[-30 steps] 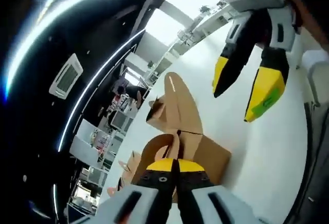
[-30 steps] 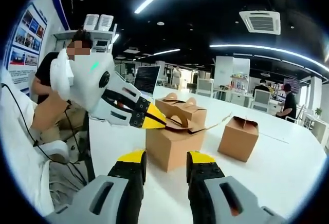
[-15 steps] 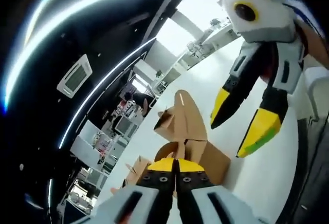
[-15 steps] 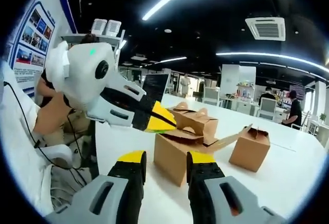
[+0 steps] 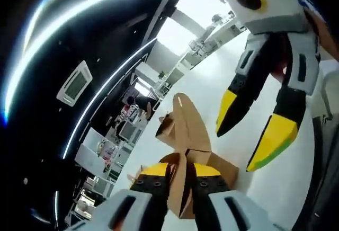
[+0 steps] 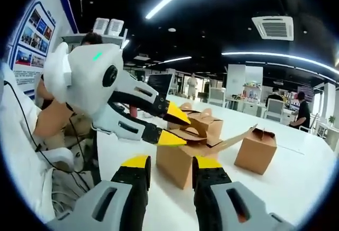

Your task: Pick up one paper box from the group, open the paper box, and remove the item inside

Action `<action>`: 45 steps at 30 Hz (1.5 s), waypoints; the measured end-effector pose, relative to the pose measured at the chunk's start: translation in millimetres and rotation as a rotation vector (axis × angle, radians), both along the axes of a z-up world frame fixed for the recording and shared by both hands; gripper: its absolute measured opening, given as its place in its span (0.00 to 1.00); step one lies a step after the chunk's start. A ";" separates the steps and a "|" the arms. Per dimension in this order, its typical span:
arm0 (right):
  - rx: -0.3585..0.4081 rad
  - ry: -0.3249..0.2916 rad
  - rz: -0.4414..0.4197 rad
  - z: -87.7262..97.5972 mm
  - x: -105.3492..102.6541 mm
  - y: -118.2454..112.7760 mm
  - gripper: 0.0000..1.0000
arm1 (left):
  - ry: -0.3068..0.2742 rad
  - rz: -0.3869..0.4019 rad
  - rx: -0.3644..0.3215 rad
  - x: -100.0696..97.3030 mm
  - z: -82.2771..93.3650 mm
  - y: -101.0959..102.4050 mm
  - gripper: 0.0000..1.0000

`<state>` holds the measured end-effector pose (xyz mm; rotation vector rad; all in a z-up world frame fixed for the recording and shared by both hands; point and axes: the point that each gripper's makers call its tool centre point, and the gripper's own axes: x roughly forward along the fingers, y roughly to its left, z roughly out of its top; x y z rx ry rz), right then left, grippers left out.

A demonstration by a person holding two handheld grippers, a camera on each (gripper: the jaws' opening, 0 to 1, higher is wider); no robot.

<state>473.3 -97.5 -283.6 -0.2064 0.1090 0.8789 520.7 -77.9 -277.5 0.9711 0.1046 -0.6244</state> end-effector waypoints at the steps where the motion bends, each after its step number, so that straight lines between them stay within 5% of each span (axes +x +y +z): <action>1: 0.001 0.001 -0.001 0.2 0.2 -0.5 0.32 | 0.004 0.002 -0.001 0.6 -0.6 -1.7 0.18; 5: 0.002 -0.003 0.000 1.8 -1.3 -1.3 0.32 | -0.023 0.036 0.060 6.5 -3.2 1.0 0.18; 14: 0.000 -0.008 -0.001 3.9 -2.8 -2.4 0.32 | 0.005 0.055 0.023 8.2 -3.4 2.9 0.16; 25: -0.002 -0.007 0.002 3.3 -3.4 -1.8 0.32 | 0.016 0.074 0.059 22.1 -4.9 10.9 0.16; 31: -0.003 -0.006 0.003 3.2 -3.8 -2.7 0.32 | 0.014 0.105 0.083 23.5 -9.1 18.3 0.06; 45: -0.009 0.004 0.009 -1.4 -2.7 0.1 0.32 | 0.037 0.132 0.008 20.6 -4.1 26.9 0.03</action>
